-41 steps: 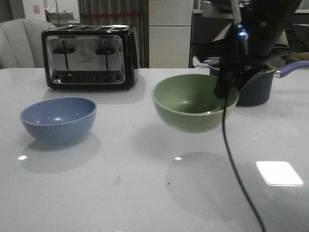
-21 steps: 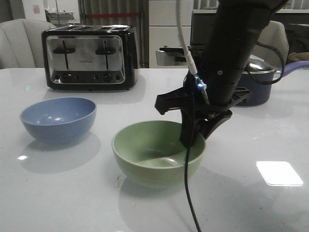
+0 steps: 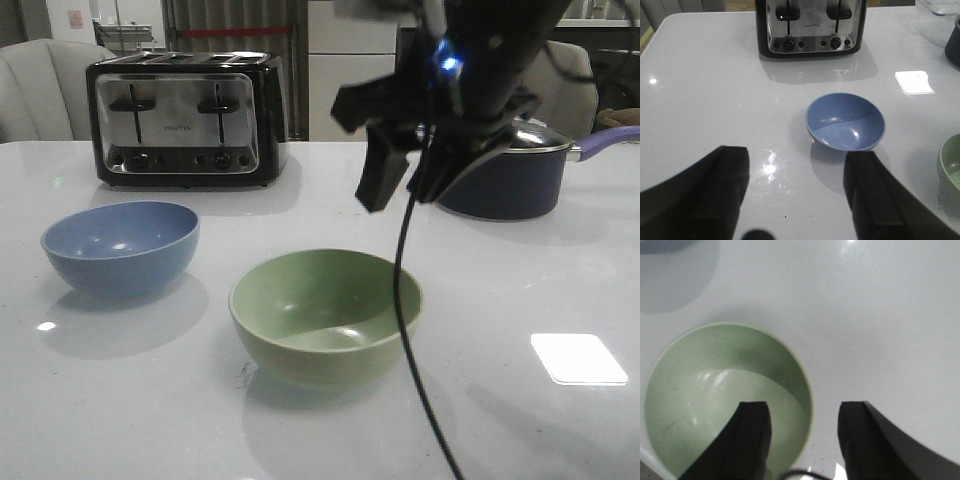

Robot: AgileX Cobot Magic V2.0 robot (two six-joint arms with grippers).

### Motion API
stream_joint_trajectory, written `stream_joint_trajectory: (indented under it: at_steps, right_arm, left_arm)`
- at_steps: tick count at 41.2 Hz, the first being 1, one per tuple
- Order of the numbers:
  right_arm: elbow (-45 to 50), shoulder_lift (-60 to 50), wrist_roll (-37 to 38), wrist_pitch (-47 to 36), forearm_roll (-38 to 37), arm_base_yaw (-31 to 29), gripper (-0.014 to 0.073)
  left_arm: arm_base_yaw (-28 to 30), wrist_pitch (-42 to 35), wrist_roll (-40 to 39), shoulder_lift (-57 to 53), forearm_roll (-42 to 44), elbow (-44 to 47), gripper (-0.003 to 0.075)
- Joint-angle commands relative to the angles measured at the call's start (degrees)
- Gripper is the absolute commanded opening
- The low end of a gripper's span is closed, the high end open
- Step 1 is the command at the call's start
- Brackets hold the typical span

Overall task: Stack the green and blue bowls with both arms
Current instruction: 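Open the right gripper and withdraw it from the green bowl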

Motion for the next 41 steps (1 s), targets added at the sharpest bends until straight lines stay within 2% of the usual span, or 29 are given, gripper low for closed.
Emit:
stream_joint_trajectory:
  at_steps: [1, 13, 24, 32, 41]
  right_arm:
    - [1.72, -9.75, -2.63, -2.07, 0.18, 0.06, 0.0436]
    - [14.69, -30.93, -2.63, -3.45, -0.85, 0.06, 0.0436]
    - [25.8, -45.98, -2.63, -2.85, -0.85, 0.06, 0.0436]
    - [31.41, -52.85, -2.63, -2.79, -0.85, 0.06, 0.0436]
    - [32.07, -53.43, -2.63, -2.99, -0.85, 0.06, 0.0436]
  left_arm:
    - [-0.38, -4.33, -0.04, 0.56, -0.85, -1.86, 0.0479]
    - [-0.38, -4.33, -0.04, 0.56, -0.85, -1.86, 0.0479]
    - [-0.38, -4.33, -0.04, 0.56, -0.85, -1.86, 0.0479]
    - [-0.38, -4.33, -0.04, 0.56, -0.85, -1.86, 0.0479]
    - [-0.38, -2.96, 0.06, 5.68, 0.52, -3.36, 0.0479]
